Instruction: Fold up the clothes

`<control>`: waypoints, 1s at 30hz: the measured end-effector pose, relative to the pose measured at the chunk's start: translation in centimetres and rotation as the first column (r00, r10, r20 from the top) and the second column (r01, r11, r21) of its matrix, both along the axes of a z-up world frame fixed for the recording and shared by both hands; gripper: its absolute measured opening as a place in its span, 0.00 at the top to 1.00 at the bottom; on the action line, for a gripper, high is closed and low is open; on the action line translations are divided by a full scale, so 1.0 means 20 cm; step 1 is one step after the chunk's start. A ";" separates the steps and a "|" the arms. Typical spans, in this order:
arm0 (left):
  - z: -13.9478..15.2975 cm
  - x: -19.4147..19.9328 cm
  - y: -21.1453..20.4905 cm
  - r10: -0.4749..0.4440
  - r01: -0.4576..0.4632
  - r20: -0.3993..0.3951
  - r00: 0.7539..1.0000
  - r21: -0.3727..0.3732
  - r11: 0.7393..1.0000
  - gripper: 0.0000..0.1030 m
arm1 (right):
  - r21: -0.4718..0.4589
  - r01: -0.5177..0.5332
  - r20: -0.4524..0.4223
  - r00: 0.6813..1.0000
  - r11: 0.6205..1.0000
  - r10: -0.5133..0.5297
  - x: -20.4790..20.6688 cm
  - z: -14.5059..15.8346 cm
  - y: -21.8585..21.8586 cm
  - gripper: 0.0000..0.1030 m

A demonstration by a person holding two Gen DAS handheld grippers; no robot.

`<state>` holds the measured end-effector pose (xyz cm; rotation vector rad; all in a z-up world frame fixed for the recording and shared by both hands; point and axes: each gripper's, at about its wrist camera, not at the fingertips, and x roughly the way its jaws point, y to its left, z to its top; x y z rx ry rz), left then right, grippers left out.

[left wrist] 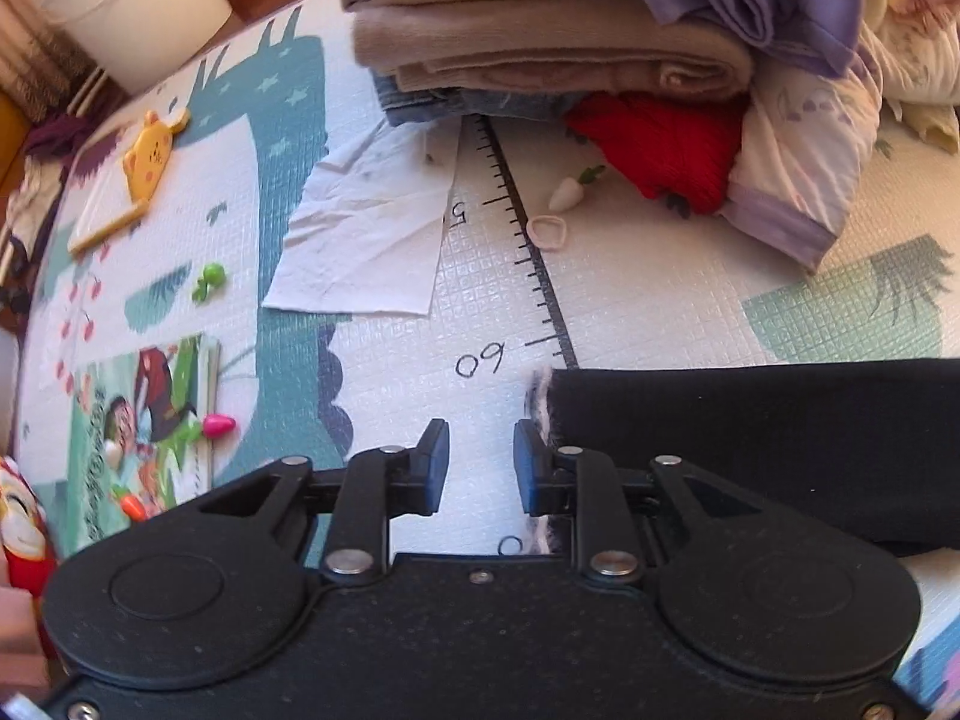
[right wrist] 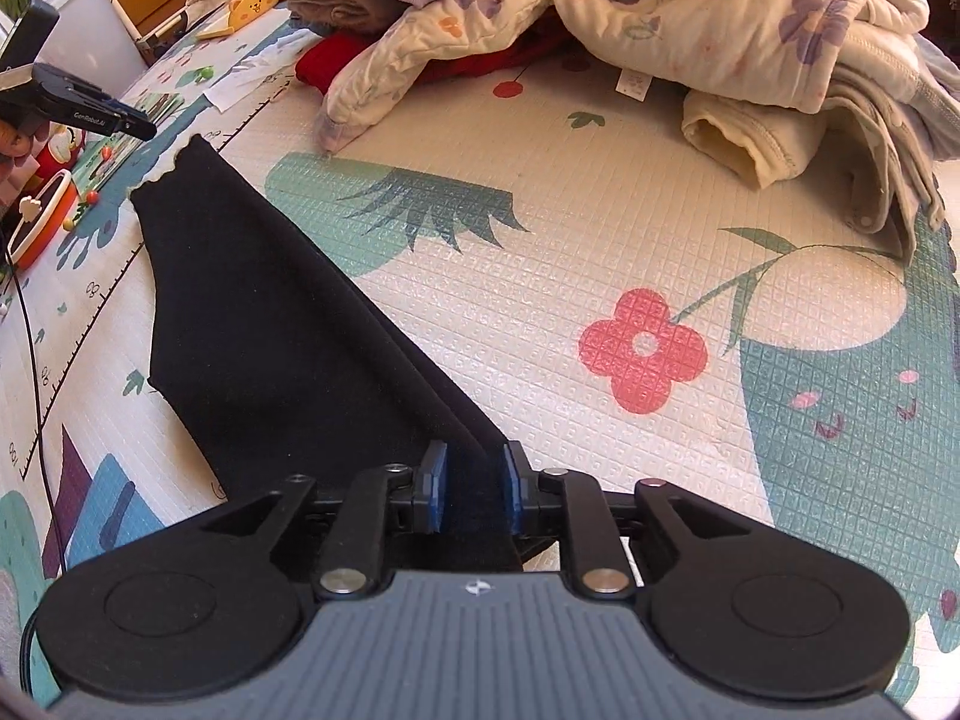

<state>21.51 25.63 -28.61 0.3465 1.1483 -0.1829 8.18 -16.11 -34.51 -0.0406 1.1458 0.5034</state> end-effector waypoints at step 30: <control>-0.21 -0.11 0.21 0.366 -0.447 -0.263 0.893 -0.414 0.793 0.76 | 0.021 -0.088 0.028 0.996 0.996 0.088 -0.13 0.01 0.09 0.74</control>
